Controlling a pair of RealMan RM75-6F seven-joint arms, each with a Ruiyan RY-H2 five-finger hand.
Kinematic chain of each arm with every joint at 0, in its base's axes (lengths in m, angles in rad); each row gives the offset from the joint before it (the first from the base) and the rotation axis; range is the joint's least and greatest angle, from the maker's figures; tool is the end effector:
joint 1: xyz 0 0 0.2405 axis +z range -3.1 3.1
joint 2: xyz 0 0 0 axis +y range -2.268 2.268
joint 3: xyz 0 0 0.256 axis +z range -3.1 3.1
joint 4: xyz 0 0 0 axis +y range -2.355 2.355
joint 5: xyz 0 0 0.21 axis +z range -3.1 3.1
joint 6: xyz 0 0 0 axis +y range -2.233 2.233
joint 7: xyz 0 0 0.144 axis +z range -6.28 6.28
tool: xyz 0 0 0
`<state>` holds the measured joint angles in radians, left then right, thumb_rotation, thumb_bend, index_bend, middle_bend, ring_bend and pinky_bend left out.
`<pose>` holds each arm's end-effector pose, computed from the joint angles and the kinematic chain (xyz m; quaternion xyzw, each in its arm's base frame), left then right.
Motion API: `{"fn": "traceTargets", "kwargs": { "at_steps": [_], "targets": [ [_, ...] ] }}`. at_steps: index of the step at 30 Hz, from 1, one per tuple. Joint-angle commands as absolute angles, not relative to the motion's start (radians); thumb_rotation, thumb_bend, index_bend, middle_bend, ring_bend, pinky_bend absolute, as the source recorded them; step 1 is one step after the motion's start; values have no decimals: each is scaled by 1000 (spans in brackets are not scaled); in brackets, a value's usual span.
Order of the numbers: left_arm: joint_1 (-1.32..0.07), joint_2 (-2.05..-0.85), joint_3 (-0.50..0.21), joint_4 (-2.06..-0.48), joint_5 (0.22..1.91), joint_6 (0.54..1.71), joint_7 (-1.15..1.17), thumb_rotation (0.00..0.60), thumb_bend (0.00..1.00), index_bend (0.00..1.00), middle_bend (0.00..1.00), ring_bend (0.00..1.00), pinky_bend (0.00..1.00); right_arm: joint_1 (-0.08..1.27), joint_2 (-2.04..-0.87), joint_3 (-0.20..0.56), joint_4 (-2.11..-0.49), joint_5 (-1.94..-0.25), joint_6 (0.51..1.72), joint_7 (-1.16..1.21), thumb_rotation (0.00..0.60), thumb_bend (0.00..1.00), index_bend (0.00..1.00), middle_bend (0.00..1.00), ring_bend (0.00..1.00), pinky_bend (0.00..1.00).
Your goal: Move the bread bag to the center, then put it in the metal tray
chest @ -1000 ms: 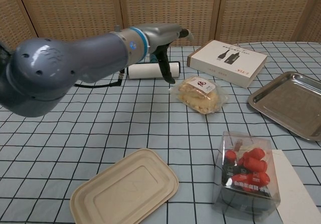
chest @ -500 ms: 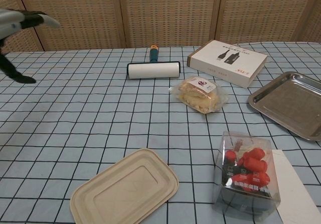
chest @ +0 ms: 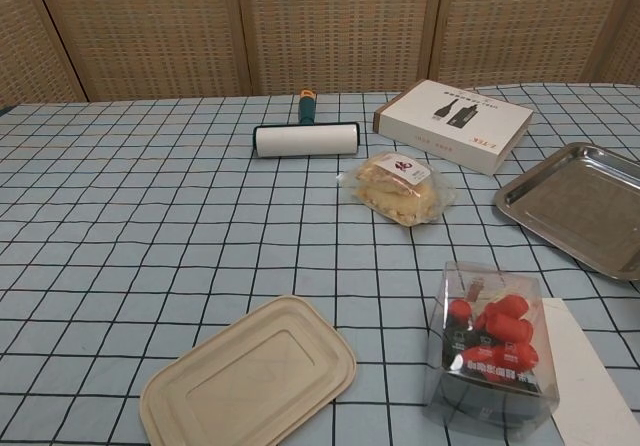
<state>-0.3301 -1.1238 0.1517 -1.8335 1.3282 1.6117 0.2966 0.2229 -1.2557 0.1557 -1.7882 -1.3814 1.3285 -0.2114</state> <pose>-0.2589 0.2017 0.1399 -0.6307 -0.3550 -0.3585 0.5896 -0.2405 -0.2325 0.1021 0.6004 -0.4220 0.4250 0.5299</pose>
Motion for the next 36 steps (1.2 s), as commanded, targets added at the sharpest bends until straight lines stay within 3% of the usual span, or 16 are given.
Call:
{"fn": "traceTargets", "kwargs": {
  "at_steps": [1,7,12,22,36],
  "targets": [
    [-310,-1099,135,-1837,1345,1588,256,600,0,0,0,0,0,355,-1333,230,-1881,-1294,1209,-379,600,84,0,0,0,0],
    [-296,-1079,117,-1839,1362,1553,218,600,0,0,0,0,0,530,-1461,322,-1896,-1065,1095,-569,600,84,0,0,0,0],
    [-283,-1061,100,-1839,1366,1523,183,600,0,0,0,0,0,684,-1575,371,-1818,-851,1038,-679,600,84,0,0,0,0],
    [-264,-1048,71,-1836,1383,1489,155,600,0,0,0,0,0,845,-1690,388,-1621,-644,1006,-738,600,84,0,0,0,0],
    [-250,-1043,33,-1834,1367,1432,154,600,0,0,0,0,0,961,-1713,375,-1420,-464,933,-757,600,84,0,0,0,0]
  ]
}}
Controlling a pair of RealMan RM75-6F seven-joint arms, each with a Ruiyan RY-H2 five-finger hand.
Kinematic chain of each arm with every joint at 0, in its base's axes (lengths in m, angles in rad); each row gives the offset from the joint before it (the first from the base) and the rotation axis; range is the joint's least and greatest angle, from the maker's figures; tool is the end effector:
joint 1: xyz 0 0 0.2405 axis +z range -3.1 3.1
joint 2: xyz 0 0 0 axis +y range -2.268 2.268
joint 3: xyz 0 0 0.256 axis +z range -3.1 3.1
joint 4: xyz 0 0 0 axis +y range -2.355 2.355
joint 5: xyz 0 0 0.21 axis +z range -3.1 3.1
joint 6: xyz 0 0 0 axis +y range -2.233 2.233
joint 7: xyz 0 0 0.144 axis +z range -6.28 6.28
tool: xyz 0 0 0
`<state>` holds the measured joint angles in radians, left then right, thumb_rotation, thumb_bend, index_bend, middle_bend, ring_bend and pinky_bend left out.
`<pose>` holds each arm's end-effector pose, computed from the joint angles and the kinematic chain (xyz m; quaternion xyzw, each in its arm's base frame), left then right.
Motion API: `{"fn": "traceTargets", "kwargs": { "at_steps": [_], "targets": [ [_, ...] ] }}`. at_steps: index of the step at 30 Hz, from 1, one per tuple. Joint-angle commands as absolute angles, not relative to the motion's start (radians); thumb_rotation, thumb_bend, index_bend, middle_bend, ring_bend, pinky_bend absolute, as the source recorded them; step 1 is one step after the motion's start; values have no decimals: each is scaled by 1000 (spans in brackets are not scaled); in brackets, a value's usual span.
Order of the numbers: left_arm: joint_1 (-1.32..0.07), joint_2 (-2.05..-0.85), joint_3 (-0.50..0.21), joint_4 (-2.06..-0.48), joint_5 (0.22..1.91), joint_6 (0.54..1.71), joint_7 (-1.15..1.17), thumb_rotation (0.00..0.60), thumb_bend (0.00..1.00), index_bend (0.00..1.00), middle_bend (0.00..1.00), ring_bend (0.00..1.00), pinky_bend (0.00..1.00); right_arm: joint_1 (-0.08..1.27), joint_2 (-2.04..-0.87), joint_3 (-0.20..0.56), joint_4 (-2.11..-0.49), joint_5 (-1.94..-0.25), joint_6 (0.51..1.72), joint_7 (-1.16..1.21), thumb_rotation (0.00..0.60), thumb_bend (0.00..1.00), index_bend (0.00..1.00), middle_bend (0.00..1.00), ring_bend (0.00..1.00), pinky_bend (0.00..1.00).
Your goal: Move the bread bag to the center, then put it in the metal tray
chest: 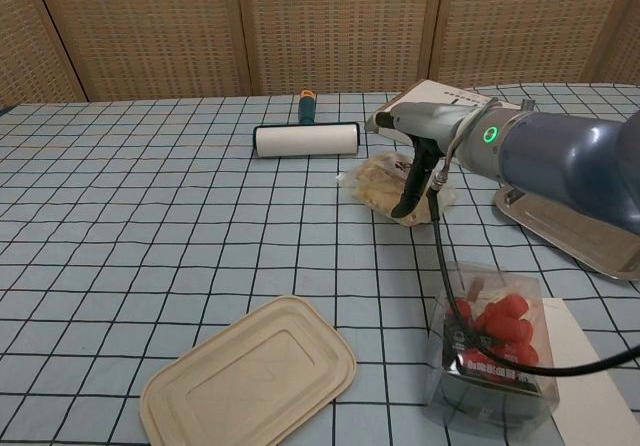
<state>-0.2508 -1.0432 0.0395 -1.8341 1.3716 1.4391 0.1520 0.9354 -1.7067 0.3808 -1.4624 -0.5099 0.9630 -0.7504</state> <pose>-0.2688 0.2039 0.1512 -0.6254 -0.4040 -0.3645 0.5594 -0.0836 -0.3786 -0.0481 0.6965 -0.4680 0.3110 0.4463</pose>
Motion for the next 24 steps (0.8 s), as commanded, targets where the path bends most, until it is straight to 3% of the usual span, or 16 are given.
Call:
{"fn": "traceTargets", "kwargs": {
  "at_steps": [1,12,14,15,19,24],
  "targets": [
    [-249,-1044,30,-1834,1369,1429,156,600,0,0,0,0,0,968,-1717,373,-1404,-450,922,-751,600,84,0,0,0,0],
    [-243,-1047,12,-1829,1367,1397,161,600,0,0,0,0,0,1013,-1785,338,-1244,-427,864,-699,600,84,22,0,0,16],
    [-242,-1048,9,-1828,1366,1392,160,600,0,0,0,0,0,1012,-1800,333,-1221,-451,873,-681,600,88,117,32,18,133],
    [-241,-1048,7,-1827,1365,1389,159,600,0,0,0,0,0,1009,-1816,330,-1200,-478,885,-659,600,95,205,98,74,244],
    [-239,-1049,2,-1828,1367,1384,157,600,0,0,0,0,0,998,-1844,323,-1169,-541,911,-610,600,134,518,426,409,573],
    [-234,-1050,-3,-1829,1376,1383,153,600,0,0,0,0,0,974,-1848,308,-1182,-595,935,-575,600,149,641,518,512,697]
  ]
}}
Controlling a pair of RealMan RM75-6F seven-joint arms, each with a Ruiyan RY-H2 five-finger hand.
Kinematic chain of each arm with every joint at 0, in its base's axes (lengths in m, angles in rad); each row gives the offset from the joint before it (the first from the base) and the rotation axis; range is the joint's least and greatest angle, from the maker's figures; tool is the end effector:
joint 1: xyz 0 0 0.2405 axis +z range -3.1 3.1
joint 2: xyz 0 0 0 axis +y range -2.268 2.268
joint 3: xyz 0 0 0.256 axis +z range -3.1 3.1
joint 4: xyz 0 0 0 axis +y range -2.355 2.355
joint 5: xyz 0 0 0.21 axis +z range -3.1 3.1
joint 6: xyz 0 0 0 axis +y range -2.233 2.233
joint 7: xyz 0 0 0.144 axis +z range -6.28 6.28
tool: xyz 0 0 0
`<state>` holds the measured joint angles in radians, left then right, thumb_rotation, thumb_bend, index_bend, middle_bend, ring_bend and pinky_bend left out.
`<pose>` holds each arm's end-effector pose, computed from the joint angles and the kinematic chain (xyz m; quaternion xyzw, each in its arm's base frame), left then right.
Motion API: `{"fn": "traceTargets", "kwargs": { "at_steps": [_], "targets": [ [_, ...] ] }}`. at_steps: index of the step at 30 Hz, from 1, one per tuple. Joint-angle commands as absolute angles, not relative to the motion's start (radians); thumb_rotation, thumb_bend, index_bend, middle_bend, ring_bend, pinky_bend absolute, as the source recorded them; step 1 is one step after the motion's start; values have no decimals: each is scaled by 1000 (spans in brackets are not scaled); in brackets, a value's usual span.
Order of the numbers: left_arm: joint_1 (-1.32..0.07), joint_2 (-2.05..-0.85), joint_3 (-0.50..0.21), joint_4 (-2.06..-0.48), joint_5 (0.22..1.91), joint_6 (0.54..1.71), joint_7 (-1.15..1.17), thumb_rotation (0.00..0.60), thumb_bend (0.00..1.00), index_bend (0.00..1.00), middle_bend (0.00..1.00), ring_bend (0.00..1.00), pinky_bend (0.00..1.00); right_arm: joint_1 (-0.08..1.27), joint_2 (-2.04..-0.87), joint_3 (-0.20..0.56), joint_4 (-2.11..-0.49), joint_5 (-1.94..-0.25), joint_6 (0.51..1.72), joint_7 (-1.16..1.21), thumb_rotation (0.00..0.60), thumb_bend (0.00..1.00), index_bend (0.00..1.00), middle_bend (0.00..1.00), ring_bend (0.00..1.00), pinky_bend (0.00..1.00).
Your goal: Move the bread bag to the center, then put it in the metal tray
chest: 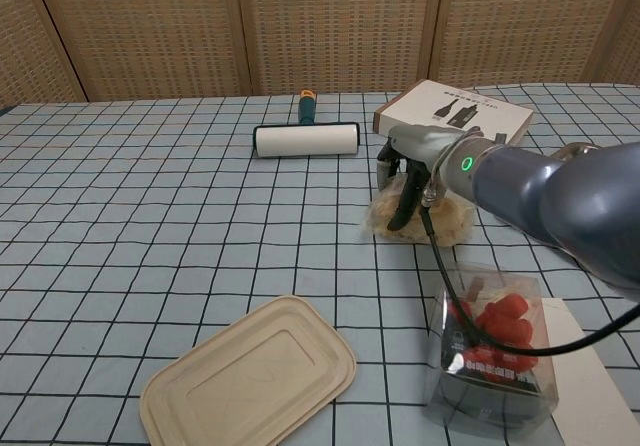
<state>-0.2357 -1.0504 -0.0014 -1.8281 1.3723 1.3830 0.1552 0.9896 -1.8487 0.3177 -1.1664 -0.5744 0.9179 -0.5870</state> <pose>-0.2695 0.2077 0.1465 -0.6285 -0.4115 -0.3596 0.5535 -0.1019 -0.3967 -0.0827 0.6835 -0.4691 0.3125 0.4637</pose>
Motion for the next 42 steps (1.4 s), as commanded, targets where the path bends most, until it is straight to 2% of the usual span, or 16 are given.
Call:
{"fn": "traceTargets", "kwargs": {
  "at_steps": [1,8,14,20,23,30,36,42],
  "targets": [
    [-233,-1050,-3,-1830,1379,1383,152,600,0,0,0,0,0,969,-1839,306,-1200,-601,943,-576,600,149,647,521,517,704],
    [-226,-1049,-5,-1832,1394,1383,151,600,0,0,0,0,0,940,-1749,306,-1361,-634,1009,-599,600,149,663,529,525,714],
    [-218,-1051,-8,-1838,1406,1389,162,600,0,0,0,0,0,904,-1622,320,-1526,-696,1100,-616,600,149,669,531,526,715],
    [-207,-1045,-14,-1848,1414,1405,164,600,0,0,0,0,0,851,-1491,338,-1592,-701,1143,-596,600,149,659,527,526,713],
    [-201,-1038,-13,-1859,1427,1411,157,600,0,0,0,0,0,807,-1430,345,-1573,-681,1142,-548,600,148,656,525,525,712],
    [-196,-1037,-10,-1865,1441,1407,167,600,0,0,0,0,0,734,-1395,320,-1484,-639,1107,-462,600,148,649,514,524,709],
    [-195,-1041,-9,-1871,1451,1402,183,600,0,0,0,0,0,701,-1443,290,-1342,-637,1037,-382,600,147,624,461,480,672],
    [-192,-1043,-11,-1873,1451,1400,189,600,0,0,0,0,0,710,-1537,302,-1152,-659,975,-301,600,144,562,363,369,545]
  ]
}}
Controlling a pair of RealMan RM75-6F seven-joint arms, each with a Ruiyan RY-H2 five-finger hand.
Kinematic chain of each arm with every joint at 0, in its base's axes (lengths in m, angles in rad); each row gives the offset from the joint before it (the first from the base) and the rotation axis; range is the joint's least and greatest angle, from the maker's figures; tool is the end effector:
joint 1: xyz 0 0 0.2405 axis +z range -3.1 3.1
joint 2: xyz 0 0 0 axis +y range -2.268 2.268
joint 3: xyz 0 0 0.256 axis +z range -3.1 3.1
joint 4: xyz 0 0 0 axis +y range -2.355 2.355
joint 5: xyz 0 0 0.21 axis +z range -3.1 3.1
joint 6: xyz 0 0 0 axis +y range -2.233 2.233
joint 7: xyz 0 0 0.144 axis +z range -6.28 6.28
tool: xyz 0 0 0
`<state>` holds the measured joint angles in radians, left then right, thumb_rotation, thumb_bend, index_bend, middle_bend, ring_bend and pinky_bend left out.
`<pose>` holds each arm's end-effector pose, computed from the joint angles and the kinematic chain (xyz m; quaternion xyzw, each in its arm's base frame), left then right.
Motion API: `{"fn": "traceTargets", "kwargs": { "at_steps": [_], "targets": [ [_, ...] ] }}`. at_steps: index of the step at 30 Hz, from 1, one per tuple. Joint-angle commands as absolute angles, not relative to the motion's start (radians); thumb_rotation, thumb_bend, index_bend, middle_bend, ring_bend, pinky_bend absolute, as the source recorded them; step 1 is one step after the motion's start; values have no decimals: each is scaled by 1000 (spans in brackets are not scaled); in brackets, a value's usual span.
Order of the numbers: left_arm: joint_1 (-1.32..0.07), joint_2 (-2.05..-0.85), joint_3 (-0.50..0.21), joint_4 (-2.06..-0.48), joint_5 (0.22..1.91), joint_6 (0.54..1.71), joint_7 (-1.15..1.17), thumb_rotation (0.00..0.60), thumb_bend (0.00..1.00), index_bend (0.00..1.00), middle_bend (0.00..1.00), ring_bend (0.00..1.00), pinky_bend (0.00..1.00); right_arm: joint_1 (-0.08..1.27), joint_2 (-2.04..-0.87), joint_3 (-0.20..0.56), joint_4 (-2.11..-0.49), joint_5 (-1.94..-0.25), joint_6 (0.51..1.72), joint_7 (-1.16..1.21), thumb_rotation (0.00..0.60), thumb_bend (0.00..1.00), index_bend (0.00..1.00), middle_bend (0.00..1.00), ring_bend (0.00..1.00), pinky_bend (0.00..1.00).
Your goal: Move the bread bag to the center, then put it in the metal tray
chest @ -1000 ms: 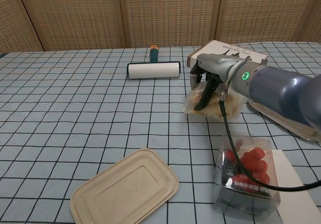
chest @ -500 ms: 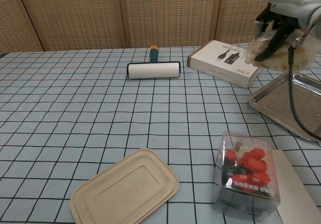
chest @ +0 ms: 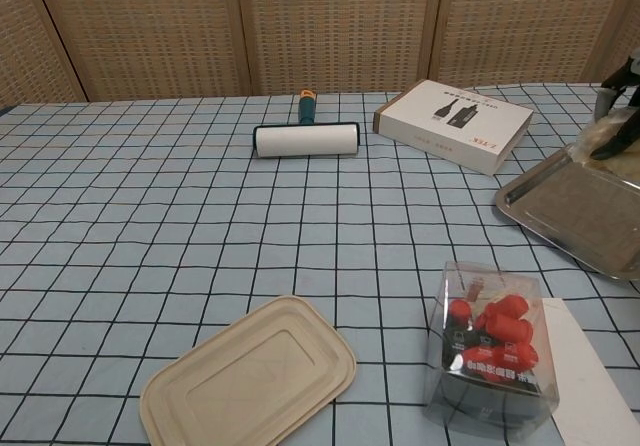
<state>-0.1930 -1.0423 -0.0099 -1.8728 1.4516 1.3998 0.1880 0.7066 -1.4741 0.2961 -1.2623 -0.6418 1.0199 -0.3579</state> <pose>-0.2566 0.1960 0.1461 -0.6385 -0.3973 -0.3723 0.5439 -0.2542 -0.4023 0.0735 0.5377 -0.4863 0.3193 0.6102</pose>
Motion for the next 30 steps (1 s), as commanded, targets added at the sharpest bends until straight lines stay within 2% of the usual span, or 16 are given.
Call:
{"fn": "traceTargets", "kwargs": {
  "at_steps": [1,3,6,7,8,10,19,22,25,30],
  "targets": [
    [-192,-1043,-12,-1873,1451,1400,190,600,0,0,0,0,0,712,-1546,303,-1135,-663,968,-295,600,144,542,327,328,497],
    [-192,-1042,-12,-1874,1451,1398,192,600,0,0,0,0,0,717,-1562,306,-1101,-669,949,-282,600,144,484,238,228,372],
    [-194,-1041,-12,-1874,1449,1388,189,600,0,0,0,0,0,717,-1576,313,-1073,-654,917,-277,600,138,317,73,49,83],
    [-194,-1040,-13,-1873,1449,1388,188,600,0,0,0,0,0,715,-1575,313,-1074,-651,915,-282,600,134,241,30,15,20],
    [-194,-1041,-13,-1872,1449,1387,188,600,0,0,0,0,0,712,-1571,311,-1082,-647,919,-294,600,131,194,11,3,3],
    [-194,-1041,-14,-1872,1449,1384,185,600,0,0,0,0,0,702,-1556,309,-1118,-655,947,-311,600,122,105,0,0,0],
    [-190,-1041,-15,-1871,1458,1386,182,600,0,0,0,0,0,616,-1434,289,-1412,-785,1111,-299,600,113,54,0,0,0],
    [-188,-1042,-16,-1868,1460,1389,181,600,0,0,0,0,0,565,-1384,250,-1527,-879,1186,-291,600,108,39,0,0,0],
    [-187,-1048,-20,-1860,1457,1392,187,600,0,0,0,0,0,480,-1329,158,-1646,-1060,1310,-273,600,103,24,0,0,0],
    [-186,-1056,-20,-1851,1453,1391,199,600,0,0,0,0,0,400,-1302,68,-1682,-1211,1395,-227,600,94,0,0,0,0]
  ]
}}
